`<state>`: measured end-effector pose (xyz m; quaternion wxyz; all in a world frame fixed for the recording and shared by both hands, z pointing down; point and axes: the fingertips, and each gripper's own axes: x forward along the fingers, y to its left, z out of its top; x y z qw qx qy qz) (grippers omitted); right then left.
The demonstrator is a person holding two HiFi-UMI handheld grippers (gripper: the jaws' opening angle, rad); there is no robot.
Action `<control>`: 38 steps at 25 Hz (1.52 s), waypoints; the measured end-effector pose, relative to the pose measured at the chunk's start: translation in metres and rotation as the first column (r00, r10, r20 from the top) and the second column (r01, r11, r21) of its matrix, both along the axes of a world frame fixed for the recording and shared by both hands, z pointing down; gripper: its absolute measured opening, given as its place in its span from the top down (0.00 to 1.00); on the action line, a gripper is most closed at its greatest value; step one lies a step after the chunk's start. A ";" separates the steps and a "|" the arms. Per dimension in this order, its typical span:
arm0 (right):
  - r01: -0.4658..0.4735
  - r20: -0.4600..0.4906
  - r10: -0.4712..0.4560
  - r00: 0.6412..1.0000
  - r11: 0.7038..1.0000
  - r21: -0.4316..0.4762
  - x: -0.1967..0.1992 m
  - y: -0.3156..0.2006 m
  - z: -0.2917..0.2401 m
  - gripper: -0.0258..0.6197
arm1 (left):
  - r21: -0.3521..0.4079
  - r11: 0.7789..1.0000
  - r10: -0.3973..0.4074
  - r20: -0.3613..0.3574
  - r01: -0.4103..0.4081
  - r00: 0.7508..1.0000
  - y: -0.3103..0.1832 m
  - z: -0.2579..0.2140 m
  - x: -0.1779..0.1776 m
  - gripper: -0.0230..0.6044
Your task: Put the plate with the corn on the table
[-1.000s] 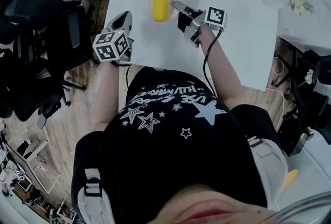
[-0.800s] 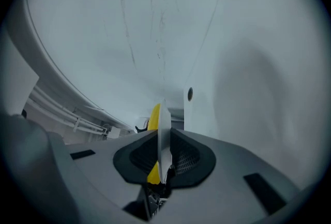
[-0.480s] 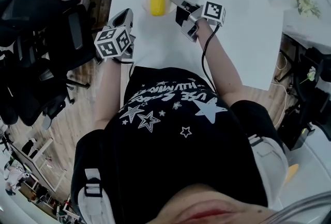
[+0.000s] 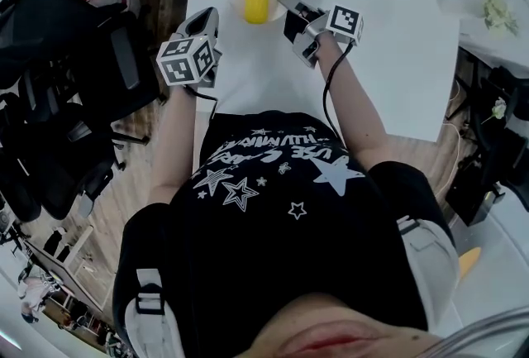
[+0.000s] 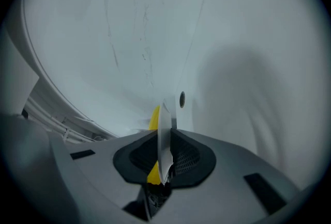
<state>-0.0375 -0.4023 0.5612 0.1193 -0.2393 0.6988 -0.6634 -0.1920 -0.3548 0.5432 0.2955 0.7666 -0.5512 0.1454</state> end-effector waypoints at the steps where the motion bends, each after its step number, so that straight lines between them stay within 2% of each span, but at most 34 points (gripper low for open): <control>1: -0.006 -0.001 0.006 1.000 1.000 -0.005 -0.003 -0.002 0.002 0.89 | -0.001 1.000 0.004 -0.002 -0.004 1.000 -0.004 0.002 -0.003 0.95; 14: -0.072 -0.005 0.072 0.997 0.997 -0.023 -0.025 -0.026 0.025 0.89 | -0.025 0.998 0.057 -0.026 -0.057 0.998 -0.039 0.022 -0.017 0.95; 31: -0.120 -0.074 0.114 0.991 0.989 -0.085 -0.022 -0.040 0.048 0.89 | -0.055 0.993 0.103 -0.045 -0.106 0.994 -0.058 0.039 -0.006 0.95; 38: -0.133 -0.153 0.113 0.982 0.983 -0.127 -0.019 -0.042 0.054 0.91 | -0.066 0.992 0.101 -0.050 -0.105 0.994 -0.055 0.044 -0.002 0.95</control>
